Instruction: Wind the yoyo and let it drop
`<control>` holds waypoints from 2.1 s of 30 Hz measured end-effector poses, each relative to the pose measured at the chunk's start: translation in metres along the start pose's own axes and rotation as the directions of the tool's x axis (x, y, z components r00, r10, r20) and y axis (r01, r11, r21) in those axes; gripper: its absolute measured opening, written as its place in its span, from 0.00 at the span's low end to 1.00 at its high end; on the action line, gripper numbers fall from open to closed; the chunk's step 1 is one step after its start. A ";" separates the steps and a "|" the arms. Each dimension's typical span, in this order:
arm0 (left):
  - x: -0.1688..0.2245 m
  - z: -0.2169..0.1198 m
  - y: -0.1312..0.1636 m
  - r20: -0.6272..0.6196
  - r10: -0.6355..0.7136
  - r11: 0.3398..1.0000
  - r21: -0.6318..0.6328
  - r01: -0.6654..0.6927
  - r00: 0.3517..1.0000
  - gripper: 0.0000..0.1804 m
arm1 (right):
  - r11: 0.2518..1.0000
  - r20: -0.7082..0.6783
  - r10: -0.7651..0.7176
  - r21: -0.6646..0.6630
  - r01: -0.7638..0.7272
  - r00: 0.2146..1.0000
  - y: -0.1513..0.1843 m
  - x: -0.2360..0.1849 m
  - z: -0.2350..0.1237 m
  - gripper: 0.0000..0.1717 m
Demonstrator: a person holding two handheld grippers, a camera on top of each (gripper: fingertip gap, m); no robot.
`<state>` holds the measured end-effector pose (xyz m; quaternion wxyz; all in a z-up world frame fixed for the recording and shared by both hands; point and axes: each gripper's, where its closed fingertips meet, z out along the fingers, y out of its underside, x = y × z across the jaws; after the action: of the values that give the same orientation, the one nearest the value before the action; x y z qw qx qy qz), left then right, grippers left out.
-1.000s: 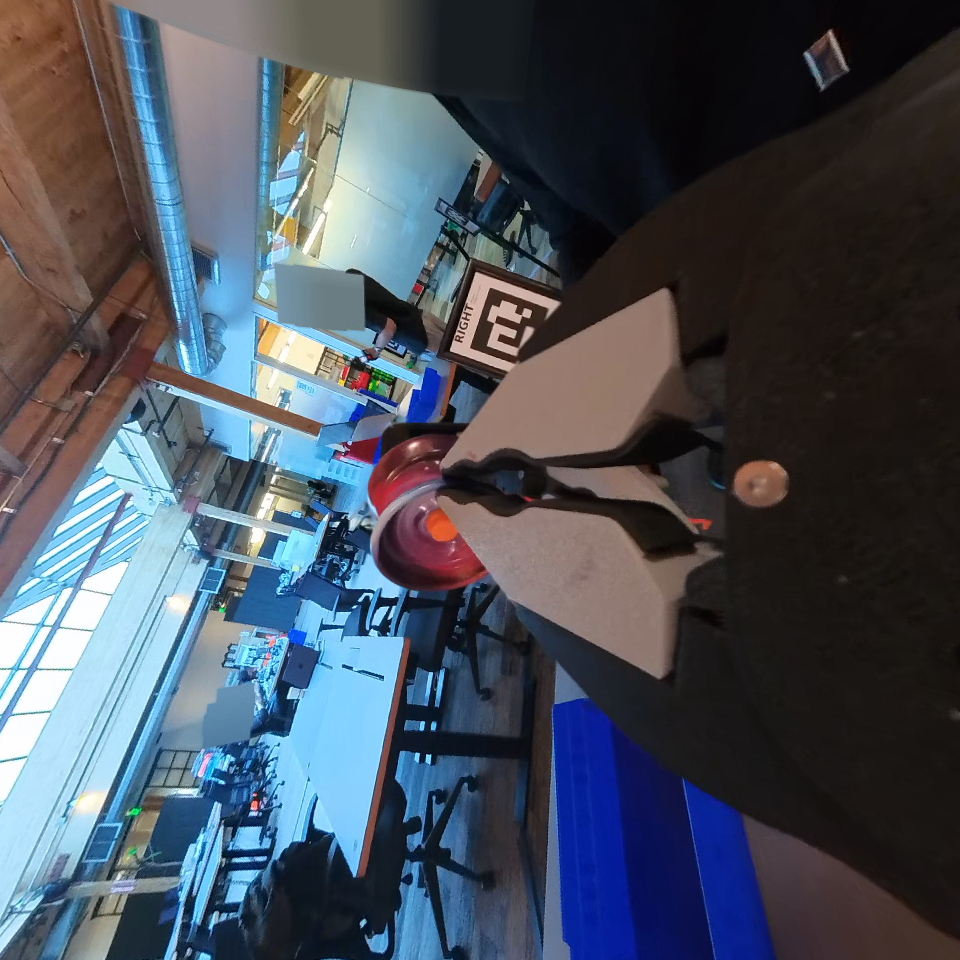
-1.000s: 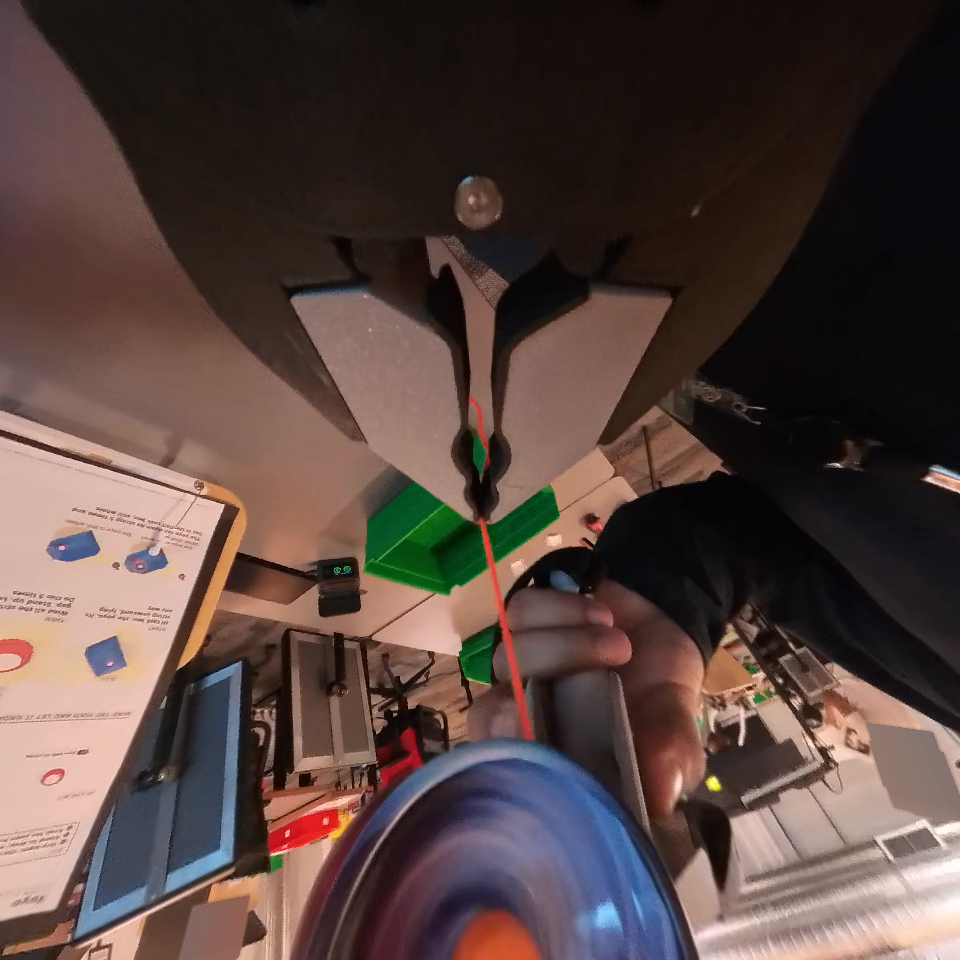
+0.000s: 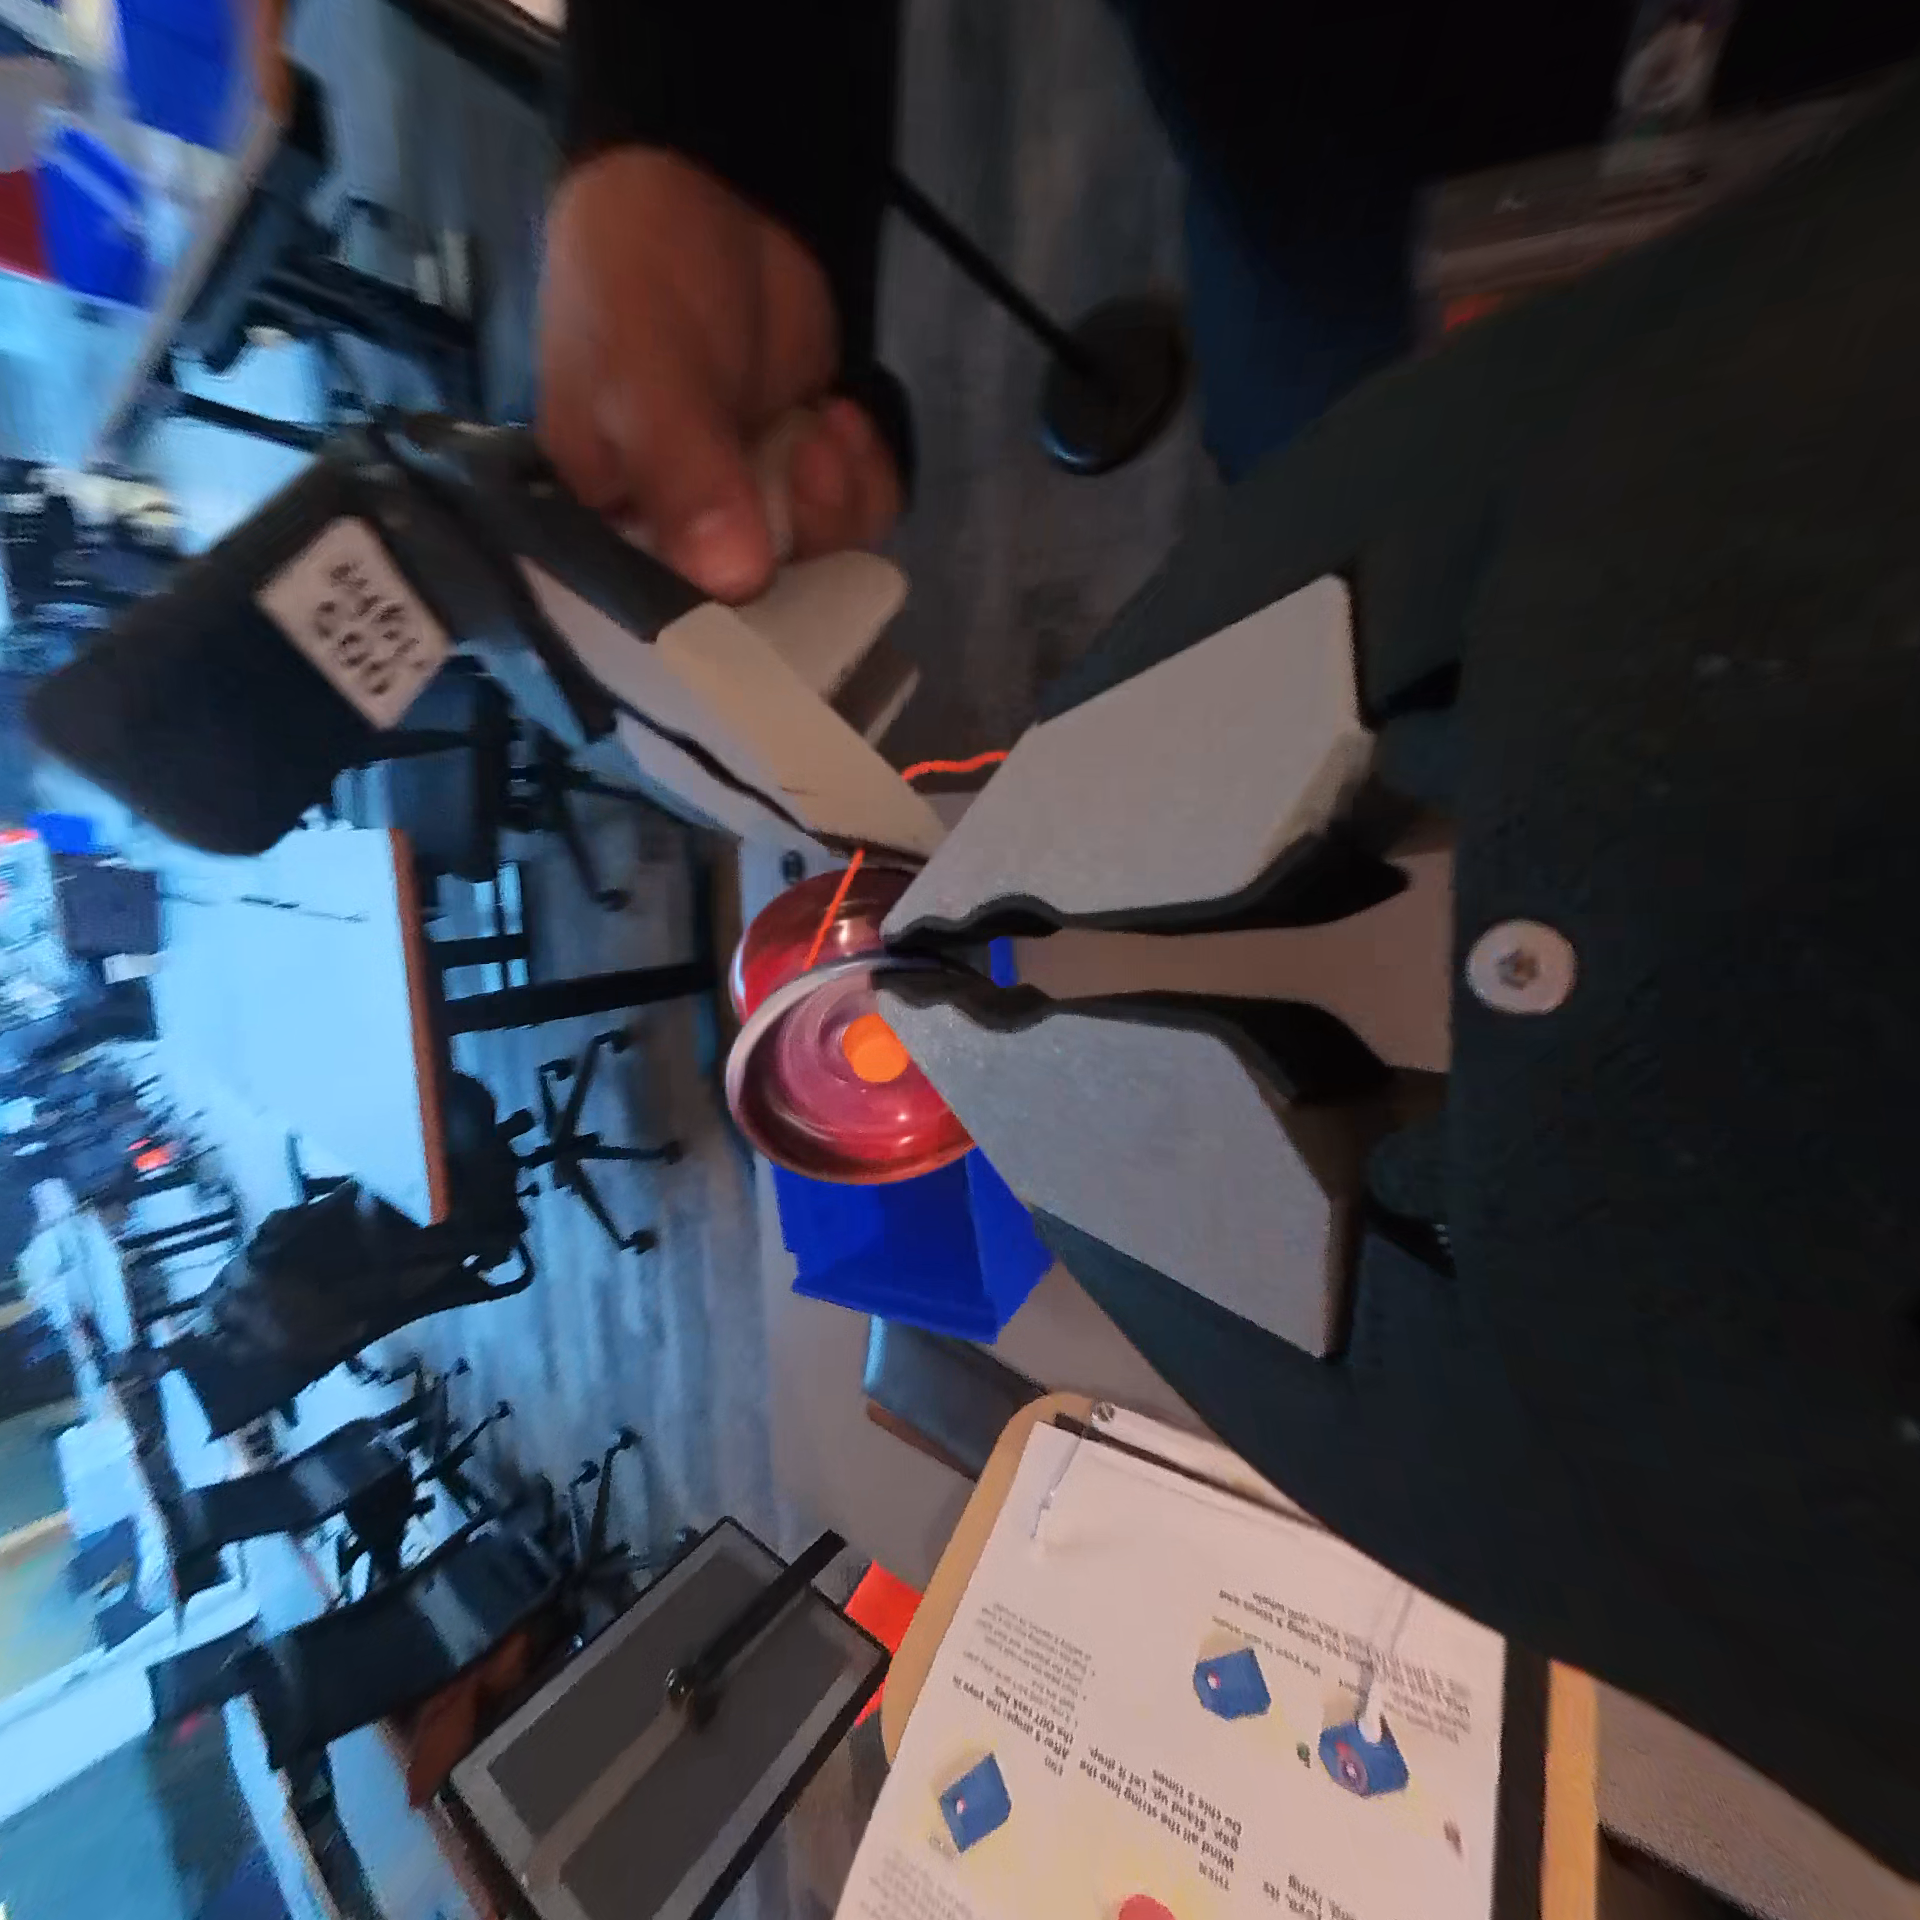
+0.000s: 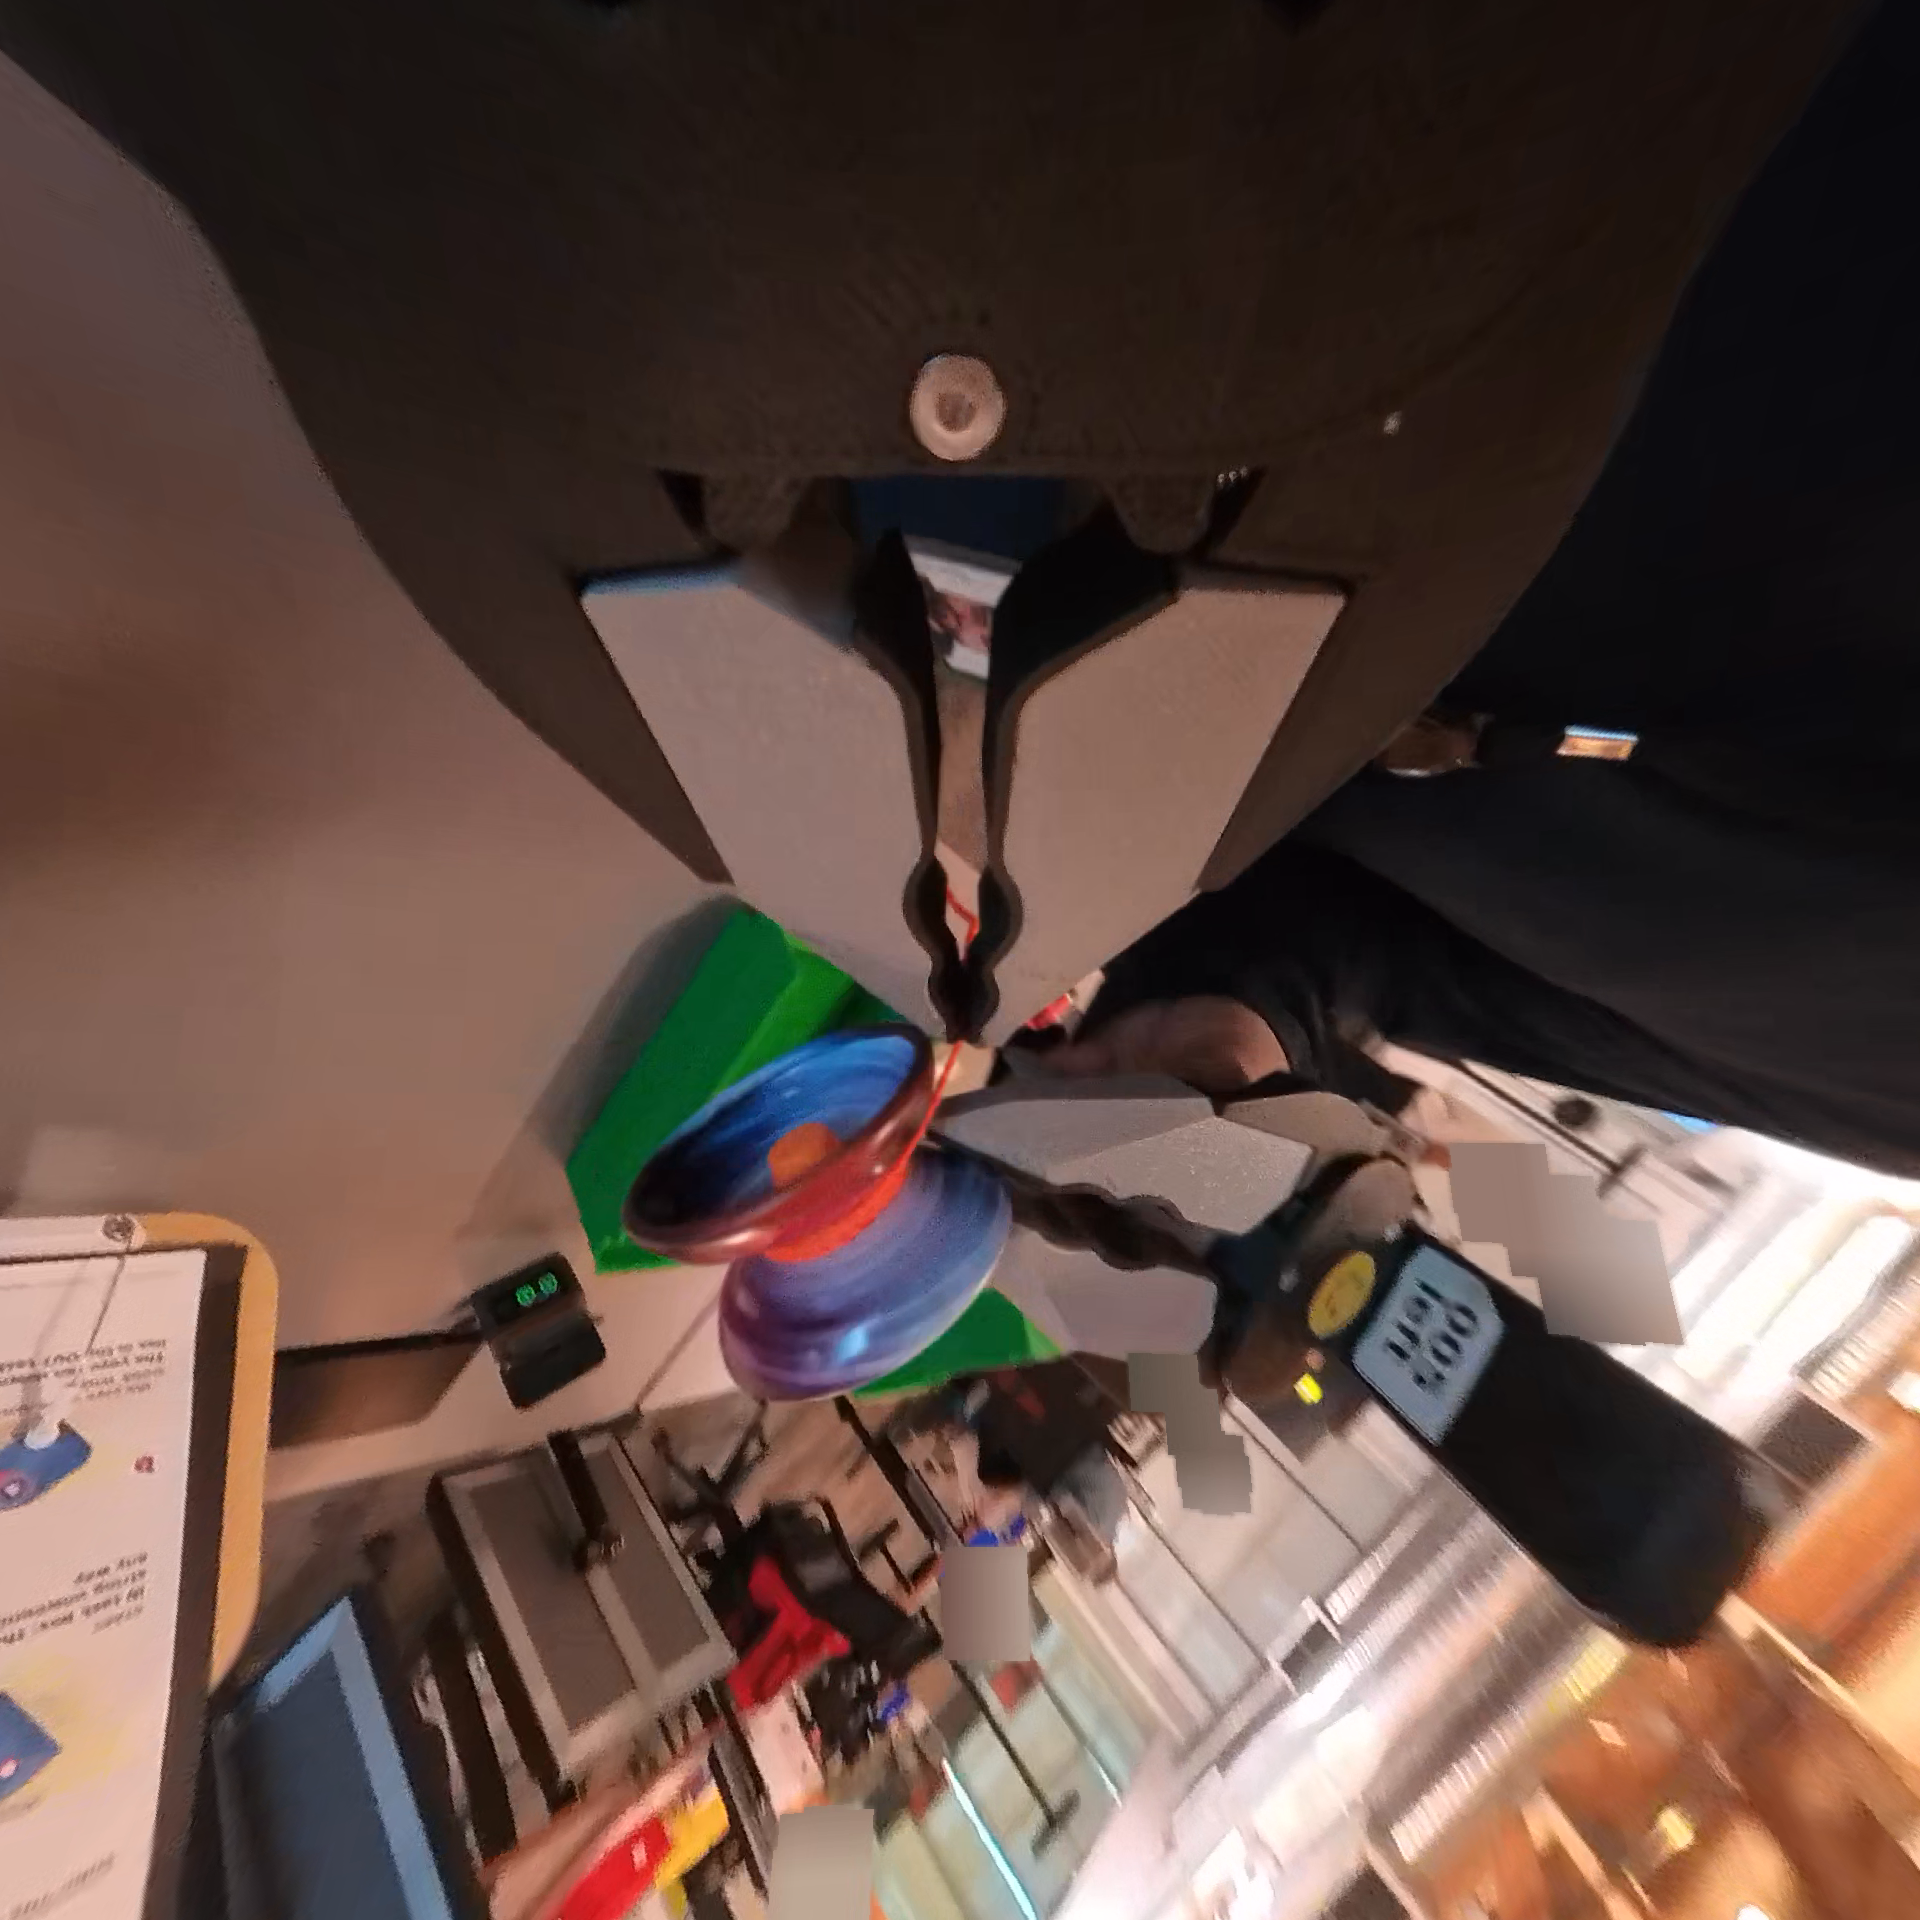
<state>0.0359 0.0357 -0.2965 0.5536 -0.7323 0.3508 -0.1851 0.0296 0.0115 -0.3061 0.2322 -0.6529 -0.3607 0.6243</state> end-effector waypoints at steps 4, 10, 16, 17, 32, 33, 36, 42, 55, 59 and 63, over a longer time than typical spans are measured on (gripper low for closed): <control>0.001 -0.001 -0.010 -0.003 -0.103 0.987 0.125 0.103 0.995 0.00 | 0.997 0.015 -0.022 0.075 0.021 1.000 -0.002 -0.005 0.002 0.00; 0.004 -0.002 -0.026 -0.008 -0.137 0.966 0.219 0.135 0.991 0.00 | 0.991 -0.023 -0.077 0.112 0.079 0.997 -0.004 -0.007 0.007 0.00; 0.007 -0.002 -0.033 -0.092 -0.228 0.933 0.263 0.244 0.969 0.00 | 0.990 -0.034 -0.076 0.114 0.080 0.997 -0.002 -0.006 0.006 0.00; 0.010 -0.002 -0.035 -0.132 -0.251 0.920 0.274 0.279 0.959 0.00 | 0.990 -0.029 -0.072 0.115 0.075 0.997 -0.001 -0.006 0.005 0.00; 0.044 -0.010 -0.053 -0.549 -0.327 0.812 0.253 0.526 0.769 0.00 | 0.963 -0.029 -0.183 0.194 0.185 0.983 0.006 -0.021 -0.017 0.00; 0.049 -0.009 -0.055 -0.545 -0.289 0.830 0.268 0.490 0.787 0.00 | 0.960 -0.030 -0.186 0.205 0.188 0.982 0.006 -0.021 -0.020 0.00; 0.065 -0.006 -0.064 -0.549 -0.168 0.856 0.331 0.397 0.819 0.01 | 0.946 -0.034 -0.207 0.247 0.209 0.978 0.003 -0.026 -0.035 0.00; 0.095 0.009 -0.085 -0.522 0.062 0.853 0.470 0.226 0.851 0.00 | 0.910 -0.079 -0.266 0.309 0.277 0.961 -0.003 -0.037 -0.076 0.00; 0.156 0.070 -0.149 -0.447 0.380 0.804 0.592 -0.050 0.810 0.00 | 0.849 -0.025 -0.305 0.446 0.284 0.952 -0.025 -0.056 -0.183 0.00; 0.161 0.077 -0.159 -0.464 0.371 0.803 0.596 -0.026 0.804 0.00 | 0.855 -0.047 -0.326 0.413 0.315 0.944 -0.029 -0.059 -0.192 0.00; 0.163 0.059 -0.158 -0.470 0.374 0.796 0.605 -0.016 0.799 0.00 | 0.844 -0.125 -0.350 0.388 0.370 0.928 -0.026 -0.069 -0.183 0.00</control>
<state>0.2353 -0.0197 -0.1859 0.6338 -0.3993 0.5041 -0.4299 0.2074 0.0025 -0.2209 0.4838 -0.5263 -0.3340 0.6143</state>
